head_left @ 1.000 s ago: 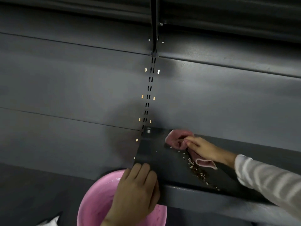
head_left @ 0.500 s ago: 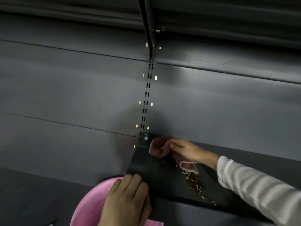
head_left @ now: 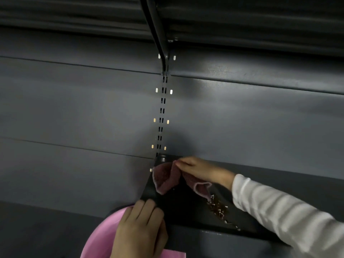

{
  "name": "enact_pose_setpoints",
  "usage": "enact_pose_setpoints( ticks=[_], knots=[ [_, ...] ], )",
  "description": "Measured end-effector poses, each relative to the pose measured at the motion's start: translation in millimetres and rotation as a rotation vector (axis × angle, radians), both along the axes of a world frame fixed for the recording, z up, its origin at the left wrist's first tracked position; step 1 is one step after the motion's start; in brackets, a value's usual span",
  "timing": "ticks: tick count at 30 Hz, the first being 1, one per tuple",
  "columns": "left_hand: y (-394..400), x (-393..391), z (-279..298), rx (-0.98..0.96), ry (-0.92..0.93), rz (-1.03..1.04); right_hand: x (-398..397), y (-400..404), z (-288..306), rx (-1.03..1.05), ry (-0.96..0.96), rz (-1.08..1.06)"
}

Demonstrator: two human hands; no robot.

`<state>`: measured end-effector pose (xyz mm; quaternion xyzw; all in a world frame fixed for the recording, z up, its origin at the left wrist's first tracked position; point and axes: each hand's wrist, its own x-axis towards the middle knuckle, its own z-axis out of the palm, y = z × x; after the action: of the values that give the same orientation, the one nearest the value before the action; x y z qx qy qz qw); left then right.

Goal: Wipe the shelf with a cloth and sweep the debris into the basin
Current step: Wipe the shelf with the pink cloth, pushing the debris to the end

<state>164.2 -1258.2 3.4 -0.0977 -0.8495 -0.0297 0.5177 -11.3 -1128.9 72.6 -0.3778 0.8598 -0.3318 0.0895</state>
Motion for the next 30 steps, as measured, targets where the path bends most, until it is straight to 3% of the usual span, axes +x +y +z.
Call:
enact_pose_setpoints(
  ticks=[6, 10, 15, 21, 26, 30],
  knots=[
    [-2, 0, -4, 0.002, -0.013, -0.028, -7, 89, 23, -0.357, -0.059, -0.242],
    [0, -1, -7, 0.024, -0.004, -0.014, -1, 131, -4, -0.139, -0.009, -0.375],
    [1, -2, -9, 0.032, -0.005, 0.012, 29, 102, -15, -0.031, 0.094, -0.226],
    [2, 0, -10, 0.045, -0.052, 0.0, 57, 71, -15, -0.168, 0.169, -0.194],
    [1, 0, -9, 0.02, -0.055, -0.005, 45, 121, 11, -0.336, 0.182, -0.353],
    [-3, 0, -6, 0.035, -0.05, -0.081, 51, 190, 9, -0.185, 0.205, -0.515]
  ],
)
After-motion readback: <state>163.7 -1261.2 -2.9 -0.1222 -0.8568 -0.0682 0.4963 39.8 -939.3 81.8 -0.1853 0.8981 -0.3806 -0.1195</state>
